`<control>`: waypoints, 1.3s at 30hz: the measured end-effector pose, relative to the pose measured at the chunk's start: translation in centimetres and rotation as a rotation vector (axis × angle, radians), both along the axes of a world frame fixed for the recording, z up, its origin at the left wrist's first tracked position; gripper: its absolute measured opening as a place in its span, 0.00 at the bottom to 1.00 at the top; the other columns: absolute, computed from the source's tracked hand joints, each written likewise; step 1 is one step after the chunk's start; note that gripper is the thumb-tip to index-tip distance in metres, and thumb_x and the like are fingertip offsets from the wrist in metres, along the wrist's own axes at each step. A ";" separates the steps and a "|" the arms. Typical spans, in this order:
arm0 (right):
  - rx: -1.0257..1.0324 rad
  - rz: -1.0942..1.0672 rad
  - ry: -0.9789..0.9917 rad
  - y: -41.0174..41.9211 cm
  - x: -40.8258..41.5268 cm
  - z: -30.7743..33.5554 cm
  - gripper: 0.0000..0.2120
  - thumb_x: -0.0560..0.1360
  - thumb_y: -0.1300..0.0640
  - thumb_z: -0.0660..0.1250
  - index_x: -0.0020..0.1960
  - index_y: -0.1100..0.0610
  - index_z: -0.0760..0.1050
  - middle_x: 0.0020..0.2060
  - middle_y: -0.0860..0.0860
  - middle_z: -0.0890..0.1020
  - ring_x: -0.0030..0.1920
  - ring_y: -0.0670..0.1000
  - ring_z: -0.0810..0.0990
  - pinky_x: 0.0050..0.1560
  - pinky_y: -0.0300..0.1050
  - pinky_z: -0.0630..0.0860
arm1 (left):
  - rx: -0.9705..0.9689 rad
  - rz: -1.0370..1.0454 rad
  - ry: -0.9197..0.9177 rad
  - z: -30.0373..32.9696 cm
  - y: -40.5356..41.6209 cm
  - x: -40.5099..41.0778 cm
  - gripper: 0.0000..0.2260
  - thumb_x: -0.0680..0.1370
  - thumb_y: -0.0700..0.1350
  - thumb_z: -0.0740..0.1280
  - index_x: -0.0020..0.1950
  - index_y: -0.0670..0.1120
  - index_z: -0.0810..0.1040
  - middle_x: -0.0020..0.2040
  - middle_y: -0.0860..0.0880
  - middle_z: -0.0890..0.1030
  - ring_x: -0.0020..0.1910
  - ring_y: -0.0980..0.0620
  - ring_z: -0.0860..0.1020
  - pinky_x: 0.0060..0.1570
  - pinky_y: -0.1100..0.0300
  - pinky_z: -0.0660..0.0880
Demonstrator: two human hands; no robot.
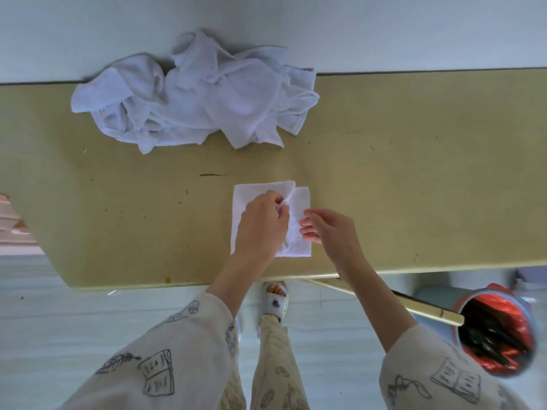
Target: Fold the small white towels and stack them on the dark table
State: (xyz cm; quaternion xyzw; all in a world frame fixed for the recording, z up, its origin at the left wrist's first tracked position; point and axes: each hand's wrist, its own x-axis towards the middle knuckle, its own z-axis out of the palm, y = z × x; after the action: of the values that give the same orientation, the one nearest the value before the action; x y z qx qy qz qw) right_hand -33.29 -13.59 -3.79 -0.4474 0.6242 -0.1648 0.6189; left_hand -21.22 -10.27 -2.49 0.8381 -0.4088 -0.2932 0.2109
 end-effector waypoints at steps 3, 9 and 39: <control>-0.001 0.028 0.022 0.1 0.1 -0.7 0.08 0.76 0.65 0.61 0.48 0.61 0.80 0.37 0.54 0.83 0.39 0.52 0.82 0.50 0.48 0.80 | 0.028 -0.038 0.020 -0.5 -0.1 -1.1 0.08 0.78 0.43 0.61 0.54 0.43 0.76 0.48 0.47 0.79 0.46 0.50 0.76 0.43 0.61 0.69; -0.006 0.062 0.049 0.0 -0.2 -1.0 0.11 0.76 0.59 0.61 0.40 0.56 0.81 0.37 0.52 0.85 0.41 0.52 0.84 0.52 0.53 0.80 | 0.047 -0.129 0.088 -1.2 0.1 -1.8 0.11 0.79 0.44 0.58 0.58 0.45 0.76 0.52 0.48 0.77 0.51 0.51 0.74 0.50 0.63 0.67; 0.047 0.168 0.185 -1.9 0.3 -0.1 0.05 0.74 0.61 0.59 0.40 0.61 0.70 0.36 0.57 0.80 0.38 0.56 0.84 0.49 0.60 0.79 | -0.051 -0.568 -0.413 -4.5 5.4 1.4 0.24 0.75 0.59 0.55 0.69 0.53 0.66 0.72 0.42 0.64 0.71 0.42 0.59 0.61 0.48 0.68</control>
State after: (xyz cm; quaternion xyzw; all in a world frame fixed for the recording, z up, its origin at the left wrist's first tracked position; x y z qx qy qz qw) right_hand -32.97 -15.50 -3.87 -0.4968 0.6427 -0.0557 0.5805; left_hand -19.84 -4.82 -7.00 0.7272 -0.6666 -0.1545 0.0547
